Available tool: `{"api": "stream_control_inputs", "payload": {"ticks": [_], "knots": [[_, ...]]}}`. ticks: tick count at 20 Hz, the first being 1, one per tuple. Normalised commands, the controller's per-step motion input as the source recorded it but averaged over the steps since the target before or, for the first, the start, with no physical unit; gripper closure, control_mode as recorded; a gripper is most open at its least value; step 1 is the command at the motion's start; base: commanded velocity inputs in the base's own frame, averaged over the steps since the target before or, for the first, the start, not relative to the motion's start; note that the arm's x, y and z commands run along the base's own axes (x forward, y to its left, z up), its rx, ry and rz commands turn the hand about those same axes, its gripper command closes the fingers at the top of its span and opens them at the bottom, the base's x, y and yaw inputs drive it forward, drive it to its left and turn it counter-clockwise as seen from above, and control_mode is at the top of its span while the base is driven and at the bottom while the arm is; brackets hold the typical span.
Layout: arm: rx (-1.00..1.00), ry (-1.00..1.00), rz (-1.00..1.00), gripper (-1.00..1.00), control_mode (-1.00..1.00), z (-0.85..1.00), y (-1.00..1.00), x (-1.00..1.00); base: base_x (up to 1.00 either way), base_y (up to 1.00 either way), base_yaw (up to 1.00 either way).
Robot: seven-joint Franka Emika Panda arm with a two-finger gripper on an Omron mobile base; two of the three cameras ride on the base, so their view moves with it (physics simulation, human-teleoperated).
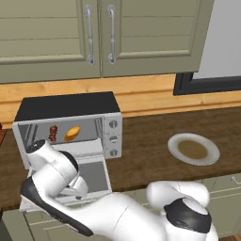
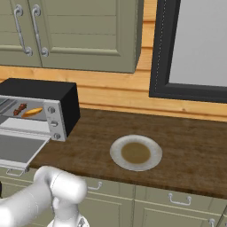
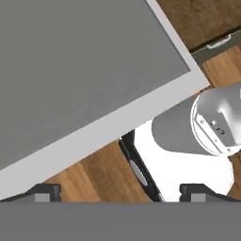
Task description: Pick up the kebab skewer and baguette bread, and place them inside the toaster oven. Close the toaster oven door and start by setting the timer.
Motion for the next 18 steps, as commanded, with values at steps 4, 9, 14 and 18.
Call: {"api": "stream_control_inputs", "payload": {"ticks": [4, 9, 14, 18], "knots": [[0.00, 0.16, 0.10, -1.00, -1.00, -0.11, 0.00, -0.89, 0.00, 0.00, 0.00], [0.00, 0.13, 0.12, -1.00, -1.00, -0.21, -0.01, -0.80, 0.00, 0.00, 0.00], [0.00, 0.00, 0.03, -1.00, -1.00, -0.75, 0.00, -0.05, 0.00, 0.00, 0.00], [0.00, 0.00, 0.02, -1.00, -1.00, -0.63, 0.00, 0.30, 0.00, 0.00, 0.00]]}}
